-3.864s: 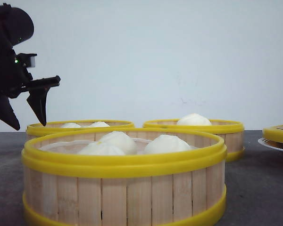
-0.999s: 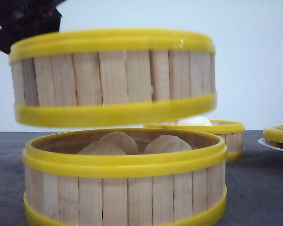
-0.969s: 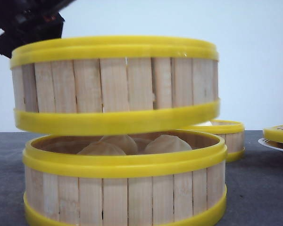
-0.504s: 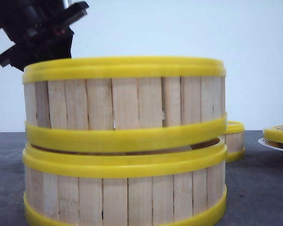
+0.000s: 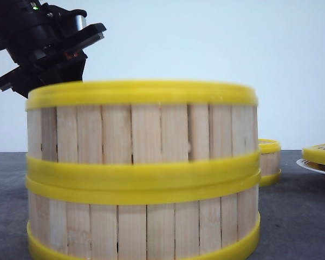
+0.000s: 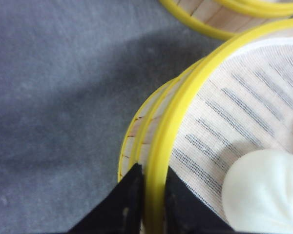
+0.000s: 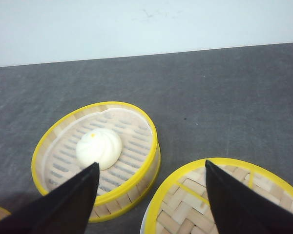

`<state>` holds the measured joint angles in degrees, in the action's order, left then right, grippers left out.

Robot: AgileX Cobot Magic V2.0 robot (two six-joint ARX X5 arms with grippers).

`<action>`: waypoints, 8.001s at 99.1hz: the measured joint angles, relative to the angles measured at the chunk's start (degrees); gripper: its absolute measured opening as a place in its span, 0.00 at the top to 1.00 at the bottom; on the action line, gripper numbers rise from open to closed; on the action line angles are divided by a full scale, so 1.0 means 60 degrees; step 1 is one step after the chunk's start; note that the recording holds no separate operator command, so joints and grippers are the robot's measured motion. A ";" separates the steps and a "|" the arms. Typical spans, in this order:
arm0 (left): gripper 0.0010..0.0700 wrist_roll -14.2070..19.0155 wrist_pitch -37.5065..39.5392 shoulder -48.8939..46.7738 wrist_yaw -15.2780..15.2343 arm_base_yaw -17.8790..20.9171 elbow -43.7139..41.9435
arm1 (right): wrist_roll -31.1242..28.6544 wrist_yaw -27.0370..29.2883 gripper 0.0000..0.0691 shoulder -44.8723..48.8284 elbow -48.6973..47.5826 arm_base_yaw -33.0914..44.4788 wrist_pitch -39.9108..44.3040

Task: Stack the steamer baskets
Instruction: 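Open the left gripper and raise it away from the stack, then lower the right gripper onto the rim of the other bun-filled basket, then lift that basket with the right gripper and set it atop the stack, then release the basket and move the right gripper to the bamboo lid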

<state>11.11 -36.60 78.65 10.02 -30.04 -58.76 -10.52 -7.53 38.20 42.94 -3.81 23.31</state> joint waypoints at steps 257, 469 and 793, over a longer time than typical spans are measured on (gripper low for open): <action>0.62 0.0561 -0.1869 -0.9887 -0.2441 -0.0044 0.1869 | -0.1140 0.0444 0.96 1.0990 0.4095 -0.0681 -0.1643; 0.62 0.0332 -0.2313 -0.9887 -0.2441 -0.0044 0.1869 | 0.0495 0.0084 0.96 0.6994 0.4991 -0.5410 0.3337; 0.62 0.0076 -0.1971 -0.9887 -0.2441 -0.0044 0.1869 | 0.0535 0.1002 0.73 0.8298 0.4040 0.1599 0.4849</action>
<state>11.57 -48.42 19.33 -4.62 -30.30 -47.55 -7.31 -1.52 87.99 67.18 5.78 52.40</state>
